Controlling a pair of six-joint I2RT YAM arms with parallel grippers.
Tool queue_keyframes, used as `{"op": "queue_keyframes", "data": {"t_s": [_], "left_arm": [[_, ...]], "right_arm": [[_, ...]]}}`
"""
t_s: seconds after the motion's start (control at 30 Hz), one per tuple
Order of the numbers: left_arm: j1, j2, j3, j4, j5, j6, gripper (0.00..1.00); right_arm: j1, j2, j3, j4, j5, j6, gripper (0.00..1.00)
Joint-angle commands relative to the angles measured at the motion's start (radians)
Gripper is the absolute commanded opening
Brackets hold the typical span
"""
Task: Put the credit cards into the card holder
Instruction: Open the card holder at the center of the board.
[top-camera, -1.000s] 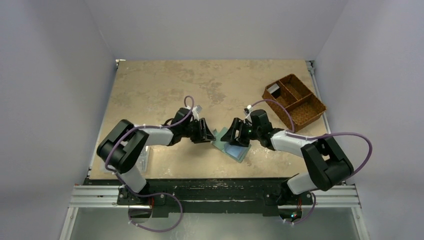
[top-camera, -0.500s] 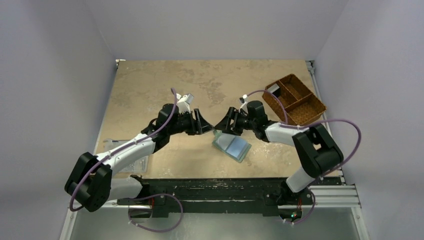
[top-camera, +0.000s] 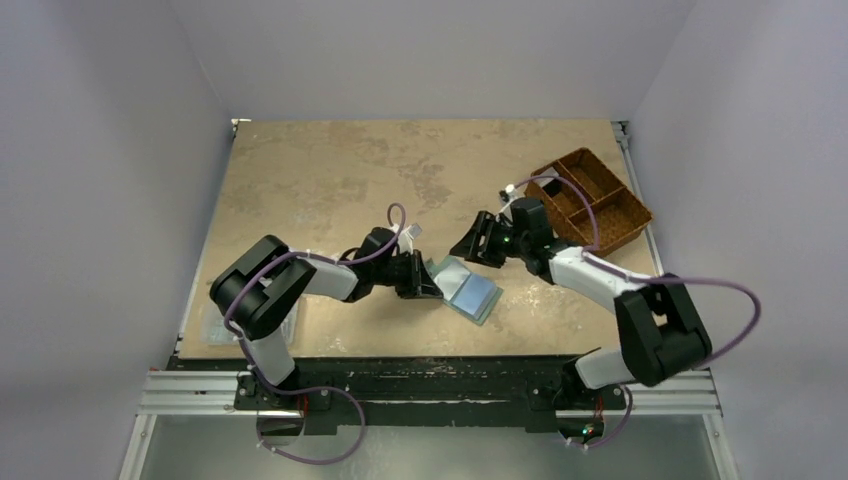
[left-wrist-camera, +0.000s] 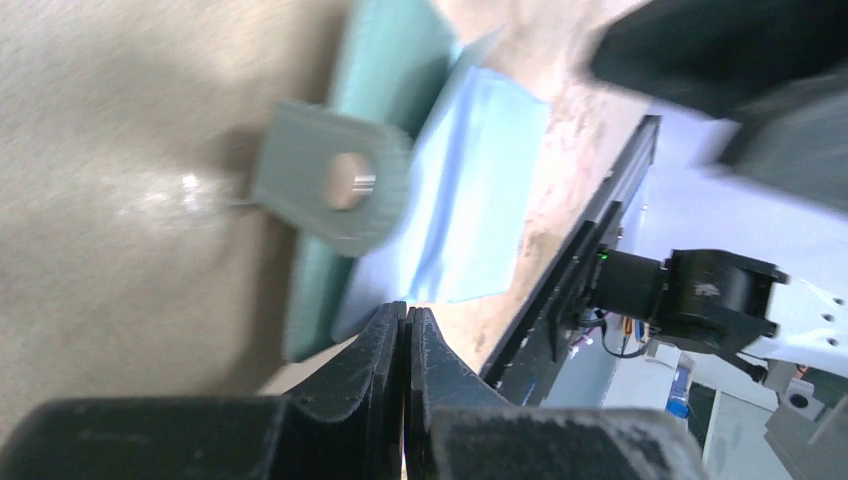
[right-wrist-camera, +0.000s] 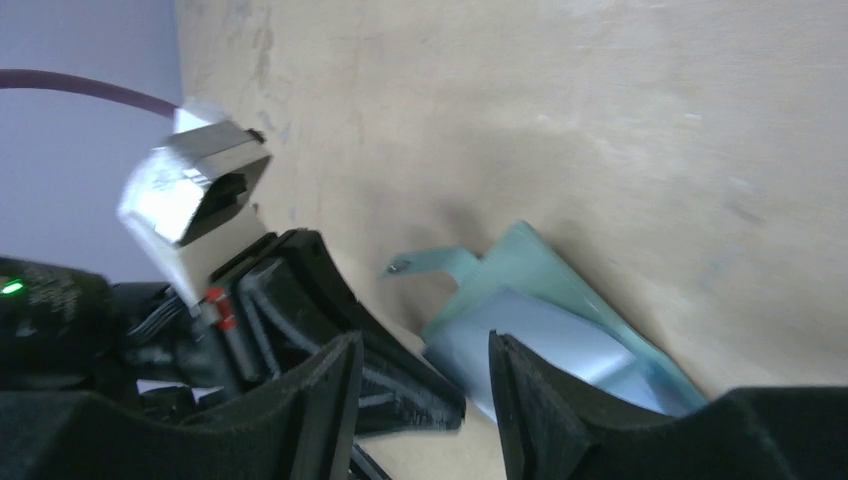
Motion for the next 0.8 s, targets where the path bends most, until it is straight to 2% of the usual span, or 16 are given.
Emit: {"op": "queue_keyframes", "data": {"t_s": [0.0, 0.13, 0.27, 0.37, 0.57, 0.77], "left_arm": [[0.003, 0.022, 0.043, 0.004, -0.011, 0.004, 0.03], [0.003, 0.011, 0.045, -0.071, -0.050, 0.036, 0.03], [0.003, 0.023, 0.044, -0.098, -0.072, 0.040, 0.02], [0.004, 0.030, 0.041, -0.092, -0.072, 0.030, 0.02], [0.005, 0.029, 0.045, -0.097, -0.070, 0.035, 0.02], [0.003, 0.024, 0.040, -0.095, -0.070, 0.035, 0.02]], "right_arm": [[-0.024, -0.130, -0.008, -0.281, 0.121, -0.121, 0.60], [-0.024, -0.202, -0.066, -0.363, 0.106, -0.111, 0.66], [-0.024, -0.309, -0.138, -0.375, 0.146, -0.018, 0.81], [-0.024, -0.308, -0.165, -0.374, 0.142, 0.027, 0.81], [-0.021, -0.272, -0.170, -0.327, 0.107, 0.107, 0.74], [-0.021, -0.261, -0.173, -0.305, 0.111, 0.124, 0.70]]}}
